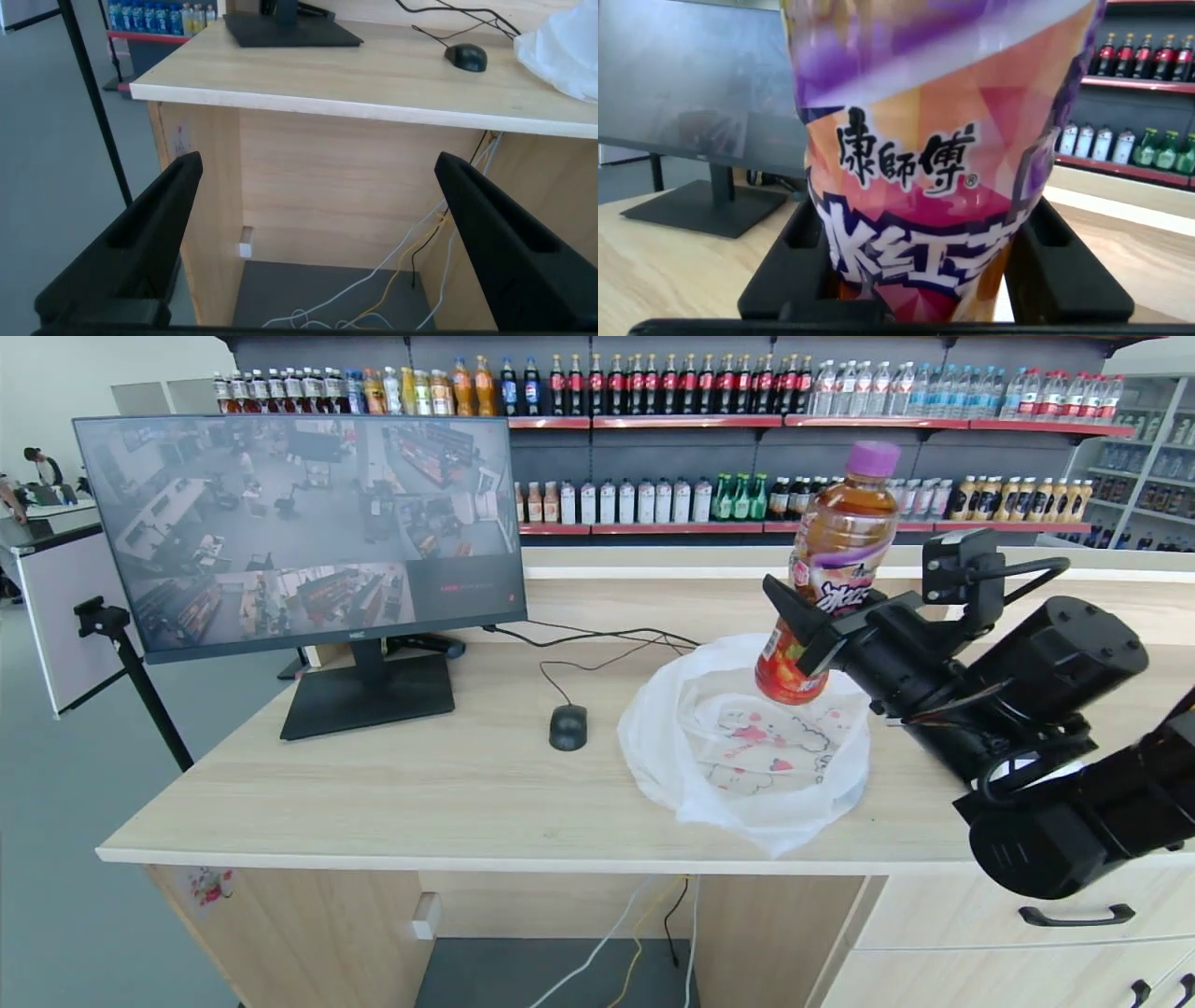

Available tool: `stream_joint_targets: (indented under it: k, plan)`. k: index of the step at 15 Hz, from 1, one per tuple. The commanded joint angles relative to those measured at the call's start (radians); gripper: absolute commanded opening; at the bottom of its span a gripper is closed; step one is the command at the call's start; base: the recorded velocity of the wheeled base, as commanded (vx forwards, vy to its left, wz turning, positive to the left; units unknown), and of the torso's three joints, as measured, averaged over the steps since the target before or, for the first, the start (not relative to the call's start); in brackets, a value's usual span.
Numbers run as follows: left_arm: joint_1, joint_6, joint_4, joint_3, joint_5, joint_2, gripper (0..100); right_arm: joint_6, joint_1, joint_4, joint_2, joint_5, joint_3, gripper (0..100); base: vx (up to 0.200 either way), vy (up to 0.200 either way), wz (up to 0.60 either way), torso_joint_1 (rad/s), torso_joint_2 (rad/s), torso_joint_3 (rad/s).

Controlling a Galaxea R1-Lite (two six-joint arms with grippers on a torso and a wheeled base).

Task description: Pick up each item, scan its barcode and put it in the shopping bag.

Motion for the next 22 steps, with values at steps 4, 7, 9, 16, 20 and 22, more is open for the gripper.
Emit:
stream_joint_targets:
  k: [4, 7, 9, 16, 20, 22]
  plan:
    - [0.002, 0.000, 0.000, 0.001, 0.000, 0.000, 100, 0.036, 0.072, -0.003, 0.221, -0.102, -0.168, 0, 0.000, 0.000, 0.00, 0.000, 0.00, 0.000]
    - [0.000, -0.002, 0.000, 0.000, 0.000, 0.000, 100, 0.011, 0.064, -0.003, 0.302, -0.096, -0.214, 0, 0.000, 0.000, 0.00, 0.000, 0.00, 0.000]
    - [0.000, -0.002, -0.002, 0.001, 0.000, 0.000, 100, -0.004, 0.067, -0.003, 0.344, -0.096, -0.222, 0, 0.000, 0.000, 0.00, 0.000, 0.00, 0.000]
    - [0.000, -0.003, -0.008, 0.001, 0.000, 0.000, 100, -0.003, 0.044, -0.003, 0.437, -0.101, -0.348, 0, 0.000, 0.000, 0.00, 0.000, 0.00, 0.000]
    - [0.000, -0.003, -0.008, 0.001, 0.000, 0.000, 100, -0.003, 0.038, -0.003, 0.469, -0.102, -0.371, 0, 0.000, 0.000, 0.00, 0.000, 0.00, 0.000]
    - [0.000, -0.005, -0.013, 0.001, 0.002, 0.000, 100, -0.001, 0.038, -0.003, 0.485, -0.102, -0.376, 0, 0.000, 0.000, 0.00, 0.000, 0.00, 0.000]
